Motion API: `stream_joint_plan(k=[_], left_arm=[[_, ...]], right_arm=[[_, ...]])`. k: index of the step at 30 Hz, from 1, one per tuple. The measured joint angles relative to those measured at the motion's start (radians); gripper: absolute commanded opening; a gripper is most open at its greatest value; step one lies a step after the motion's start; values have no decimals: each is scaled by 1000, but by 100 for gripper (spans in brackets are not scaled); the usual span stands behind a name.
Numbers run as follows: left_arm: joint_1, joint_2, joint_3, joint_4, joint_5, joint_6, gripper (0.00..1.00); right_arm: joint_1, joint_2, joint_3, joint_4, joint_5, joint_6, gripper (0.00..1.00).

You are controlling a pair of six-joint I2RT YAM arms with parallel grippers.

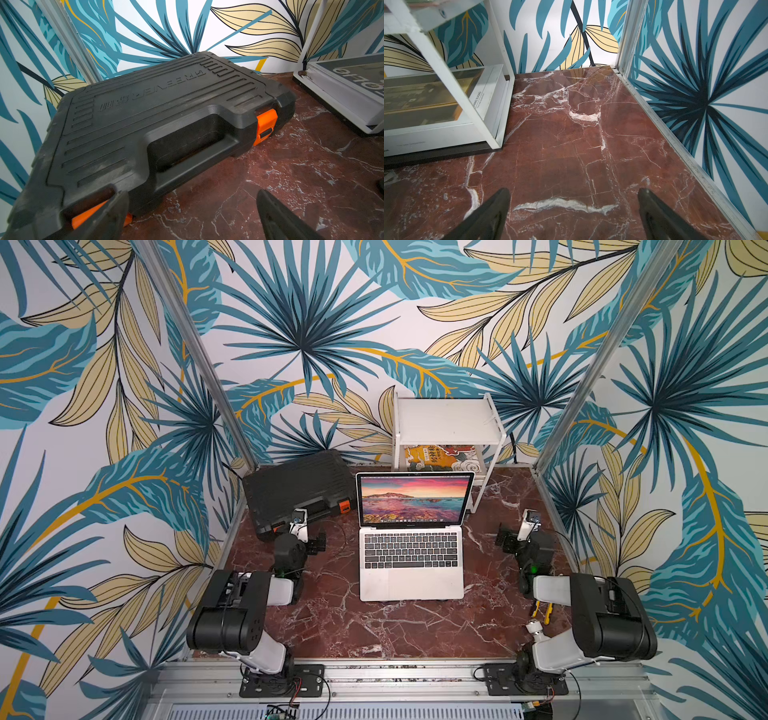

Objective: Close the laptop lid and set it aside
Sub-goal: Close the lid of the laptop.

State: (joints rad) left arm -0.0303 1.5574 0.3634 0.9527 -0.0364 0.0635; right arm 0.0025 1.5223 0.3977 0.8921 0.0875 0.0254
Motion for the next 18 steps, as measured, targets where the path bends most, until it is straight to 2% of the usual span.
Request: stream_joint_plan(k=[18], left_arm=[[-1,-2,0,0,0,0,100]], right_arm=[[0,0,0,-1,3,1,98]])
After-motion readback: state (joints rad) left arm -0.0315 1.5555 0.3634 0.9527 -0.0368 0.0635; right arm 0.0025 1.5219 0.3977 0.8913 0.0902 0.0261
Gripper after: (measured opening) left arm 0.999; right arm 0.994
